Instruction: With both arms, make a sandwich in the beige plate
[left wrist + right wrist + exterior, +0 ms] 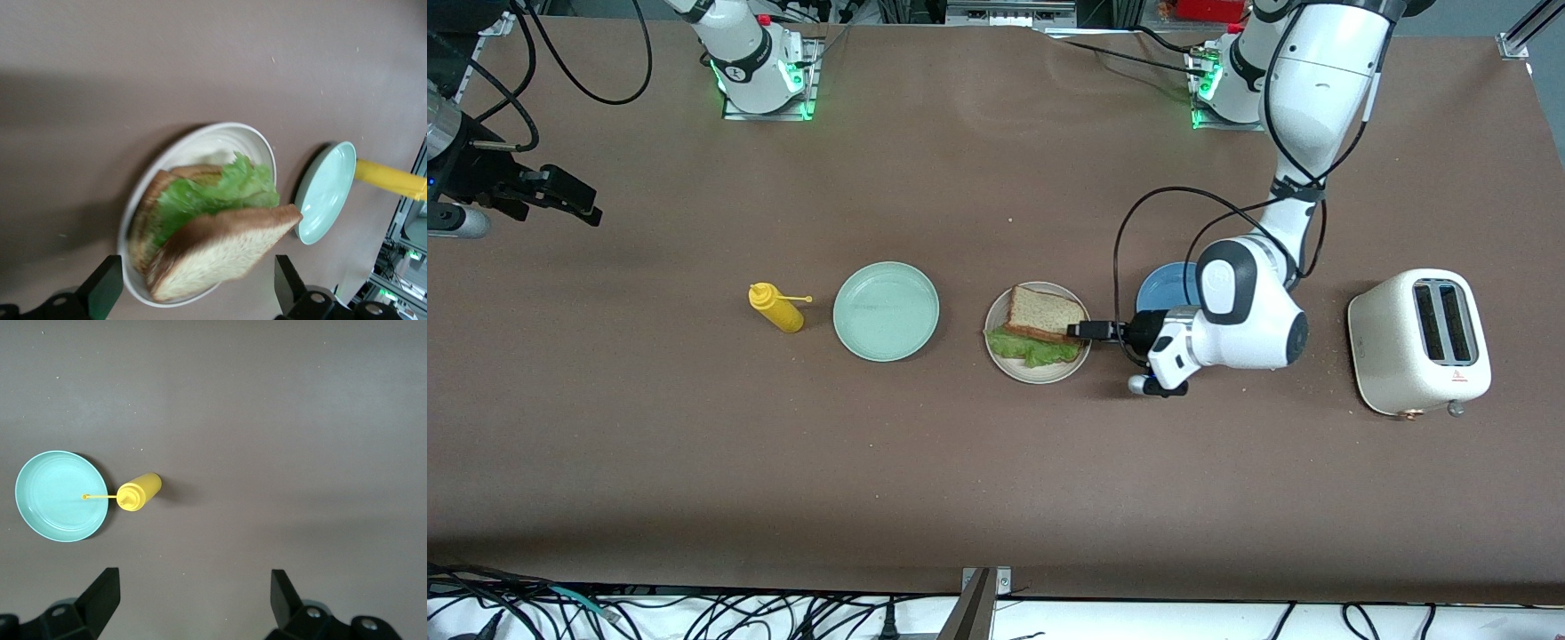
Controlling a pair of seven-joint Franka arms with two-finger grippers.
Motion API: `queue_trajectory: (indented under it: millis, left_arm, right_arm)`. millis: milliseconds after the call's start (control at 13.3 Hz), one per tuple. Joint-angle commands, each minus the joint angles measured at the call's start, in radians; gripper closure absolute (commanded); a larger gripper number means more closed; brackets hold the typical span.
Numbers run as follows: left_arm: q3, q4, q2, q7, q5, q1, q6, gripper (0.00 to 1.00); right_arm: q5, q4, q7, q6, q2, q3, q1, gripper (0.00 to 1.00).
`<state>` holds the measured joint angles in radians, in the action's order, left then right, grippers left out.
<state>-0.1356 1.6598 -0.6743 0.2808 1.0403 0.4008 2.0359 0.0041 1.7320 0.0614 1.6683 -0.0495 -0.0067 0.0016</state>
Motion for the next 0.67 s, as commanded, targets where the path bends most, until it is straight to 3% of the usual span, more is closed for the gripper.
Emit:
queue_trajectory:
  millis: [0,225,599]
  left_arm:
    - [-0.033,-0.005,0.018,-0.002,-0.037,0.004,-0.003,0.00]
    - [-0.103,-0.005,0.048,-0.020,-0.110,0.004,-0.013,0.00]
    - [-0.203,-0.026,0.108,-0.124,-0.365,0.003,-0.048,0.00]
  right_arm:
    - [0.016,-0.023,-0.006,-0.022,0.007,0.005,-0.006,0.00]
    - [0.017,-0.028,-0.006,-0.022,0.007,0.005,-0.006,0.00]
    - [0.019,-0.043,-0.005,-0.021,0.008,0.004,-0.006,0.00]
